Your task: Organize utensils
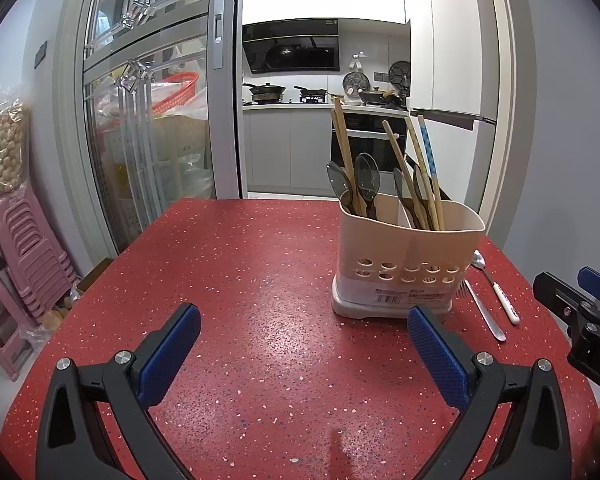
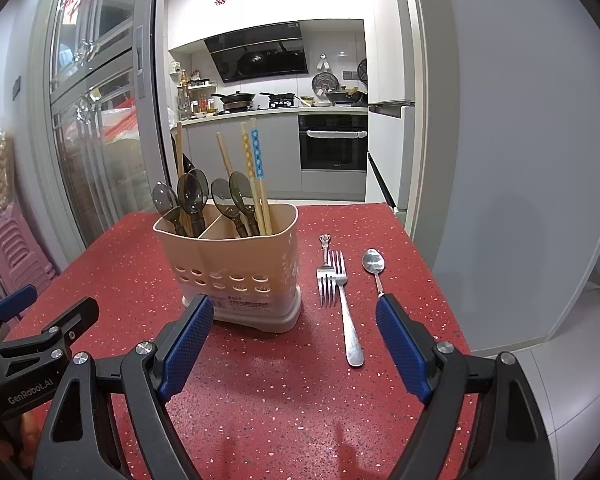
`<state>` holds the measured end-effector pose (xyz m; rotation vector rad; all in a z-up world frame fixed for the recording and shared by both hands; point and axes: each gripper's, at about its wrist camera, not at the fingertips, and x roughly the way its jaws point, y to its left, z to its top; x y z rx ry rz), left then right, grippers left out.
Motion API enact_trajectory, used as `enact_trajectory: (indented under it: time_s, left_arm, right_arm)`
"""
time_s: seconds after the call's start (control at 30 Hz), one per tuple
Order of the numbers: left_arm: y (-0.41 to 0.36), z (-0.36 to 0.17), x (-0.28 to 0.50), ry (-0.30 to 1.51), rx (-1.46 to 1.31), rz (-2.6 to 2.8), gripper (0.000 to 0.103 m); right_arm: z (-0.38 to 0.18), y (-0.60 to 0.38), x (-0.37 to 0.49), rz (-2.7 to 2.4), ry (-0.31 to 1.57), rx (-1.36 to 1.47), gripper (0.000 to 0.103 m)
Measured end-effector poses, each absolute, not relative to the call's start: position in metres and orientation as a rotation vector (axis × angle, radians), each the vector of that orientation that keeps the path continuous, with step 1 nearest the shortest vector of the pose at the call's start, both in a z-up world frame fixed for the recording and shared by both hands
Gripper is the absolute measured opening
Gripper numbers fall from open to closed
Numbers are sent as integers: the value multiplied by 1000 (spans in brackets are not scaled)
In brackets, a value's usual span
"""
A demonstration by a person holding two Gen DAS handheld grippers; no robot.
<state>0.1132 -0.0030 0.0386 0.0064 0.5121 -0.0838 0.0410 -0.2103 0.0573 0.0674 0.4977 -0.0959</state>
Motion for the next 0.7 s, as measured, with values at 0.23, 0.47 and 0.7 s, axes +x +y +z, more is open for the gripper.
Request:
enact_trajectory:
  time_s: [0.23, 0.47, 0.7]
  left_arm:
    - [-4, 38, 113, 517, 2, -86, 103]
    - [-4, 38, 115, 523, -3, -89, 103]
    - [-4, 38, 116, 525, -3, -92, 103]
  right_arm:
    - [57, -210, 41, -94, 500, 67, 86]
    - [57, -209, 41, -93, 503, 69, 86]
    - [56, -209, 41, -93, 505, 70, 86]
